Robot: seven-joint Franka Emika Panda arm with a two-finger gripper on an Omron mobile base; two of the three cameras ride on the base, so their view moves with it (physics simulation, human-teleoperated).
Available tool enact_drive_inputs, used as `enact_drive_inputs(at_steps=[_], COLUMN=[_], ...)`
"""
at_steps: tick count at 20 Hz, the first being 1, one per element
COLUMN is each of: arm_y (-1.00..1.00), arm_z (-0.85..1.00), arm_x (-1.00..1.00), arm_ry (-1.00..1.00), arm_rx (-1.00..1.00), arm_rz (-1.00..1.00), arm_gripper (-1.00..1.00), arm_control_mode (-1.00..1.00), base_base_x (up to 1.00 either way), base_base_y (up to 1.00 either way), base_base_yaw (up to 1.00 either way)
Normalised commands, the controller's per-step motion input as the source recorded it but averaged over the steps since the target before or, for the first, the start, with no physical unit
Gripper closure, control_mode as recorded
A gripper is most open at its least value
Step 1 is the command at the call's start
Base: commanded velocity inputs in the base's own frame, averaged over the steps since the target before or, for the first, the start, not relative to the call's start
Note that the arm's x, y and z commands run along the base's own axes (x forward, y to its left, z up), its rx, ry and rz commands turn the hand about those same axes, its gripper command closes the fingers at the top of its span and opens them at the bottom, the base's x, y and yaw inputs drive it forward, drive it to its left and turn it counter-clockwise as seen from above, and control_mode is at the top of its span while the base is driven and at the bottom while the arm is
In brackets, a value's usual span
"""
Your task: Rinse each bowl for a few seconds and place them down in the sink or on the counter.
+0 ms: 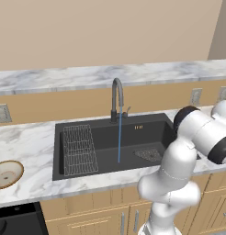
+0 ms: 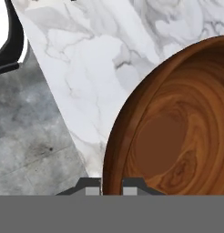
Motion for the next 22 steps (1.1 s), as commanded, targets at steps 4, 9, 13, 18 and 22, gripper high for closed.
enact_drive_inputs(at_steps=[4, 9, 13, 18, 22], arm_y=[0.39, 0.21, 0.14, 0.12, 0.12], arm_z=[0.06, 0.13, 0.13, 0.11, 0.03], arm_x=[0.11, 0.19, 0.16, 0.14, 0.08], arm_ry=[0.0, 0.0, 0.02, 0.02, 0.0], arm_rx=[0.0, 0.0, 0.01, 0.04, 0.01], arm_rz=[0.1, 0.14, 0.17, 0.18, 0.2], arm_gripper=[1.0, 1.0, 1.0, 1.0, 1.0], arm_control_mode=[-1.0, -1.0, -1.0, -1.0, -1.0], base_base_x=[0.0, 0.0, 0.0, 0.0, 0.0], base_base_y=[0.0, 0.0, 0.0, 0.0, 0.0], base_base_yaw=[0.0, 0.0, 0.0, 0.0, 0.0])
